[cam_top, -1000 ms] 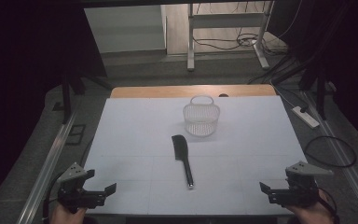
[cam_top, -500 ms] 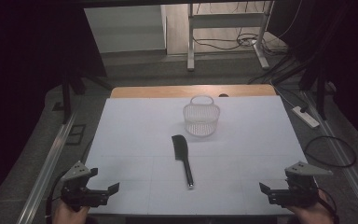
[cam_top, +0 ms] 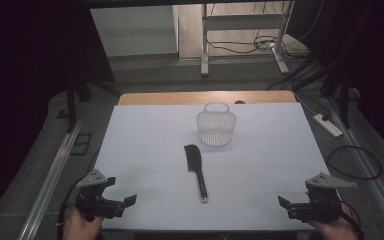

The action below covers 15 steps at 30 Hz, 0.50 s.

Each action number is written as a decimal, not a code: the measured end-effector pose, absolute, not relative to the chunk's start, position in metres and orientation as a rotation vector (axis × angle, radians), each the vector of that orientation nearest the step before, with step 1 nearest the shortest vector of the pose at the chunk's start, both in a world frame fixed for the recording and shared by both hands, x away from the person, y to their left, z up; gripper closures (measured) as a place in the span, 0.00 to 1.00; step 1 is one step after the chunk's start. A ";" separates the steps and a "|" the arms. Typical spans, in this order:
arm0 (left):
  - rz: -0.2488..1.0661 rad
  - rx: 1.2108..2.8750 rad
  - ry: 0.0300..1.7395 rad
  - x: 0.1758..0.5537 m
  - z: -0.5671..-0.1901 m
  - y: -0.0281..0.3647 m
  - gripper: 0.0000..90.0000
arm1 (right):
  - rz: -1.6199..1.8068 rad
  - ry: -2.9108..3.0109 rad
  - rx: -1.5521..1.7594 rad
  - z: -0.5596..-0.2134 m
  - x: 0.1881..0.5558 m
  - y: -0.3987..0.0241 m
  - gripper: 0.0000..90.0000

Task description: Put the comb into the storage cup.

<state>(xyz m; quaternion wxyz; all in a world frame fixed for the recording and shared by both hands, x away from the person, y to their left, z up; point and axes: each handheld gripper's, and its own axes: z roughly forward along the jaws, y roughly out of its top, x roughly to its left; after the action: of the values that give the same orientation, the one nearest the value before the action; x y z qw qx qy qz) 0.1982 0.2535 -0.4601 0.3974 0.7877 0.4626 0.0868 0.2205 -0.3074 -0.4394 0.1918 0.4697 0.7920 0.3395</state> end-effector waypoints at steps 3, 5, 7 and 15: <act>0.215 2.008 1.163 0.201 -0.461 0.251 0.00 | 0.953 2.223 1.319 -0.439 0.220 -0.308 0.00; 0.216 2.013 1.157 0.203 -0.461 0.248 0.00 | 0.953 2.223 1.319 -0.439 0.220 -0.308 0.00; 0.214 2.014 1.149 0.205 -0.461 0.246 0.00 | 0.954 2.225 1.318 -0.439 0.220 -0.308 0.00; 0.174 2.051 1.122 0.219 -0.461 0.233 0.00 | 0.950 2.228 1.309 -0.439 0.220 -0.307 0.00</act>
<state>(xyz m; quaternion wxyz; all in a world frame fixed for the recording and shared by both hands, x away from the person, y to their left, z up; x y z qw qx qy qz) 0.2194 0.2326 -0.4606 0.3880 0.8063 0.4412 0.0685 0.2204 -0.3072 -0.4394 0.1930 0.4666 0.7940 0.3385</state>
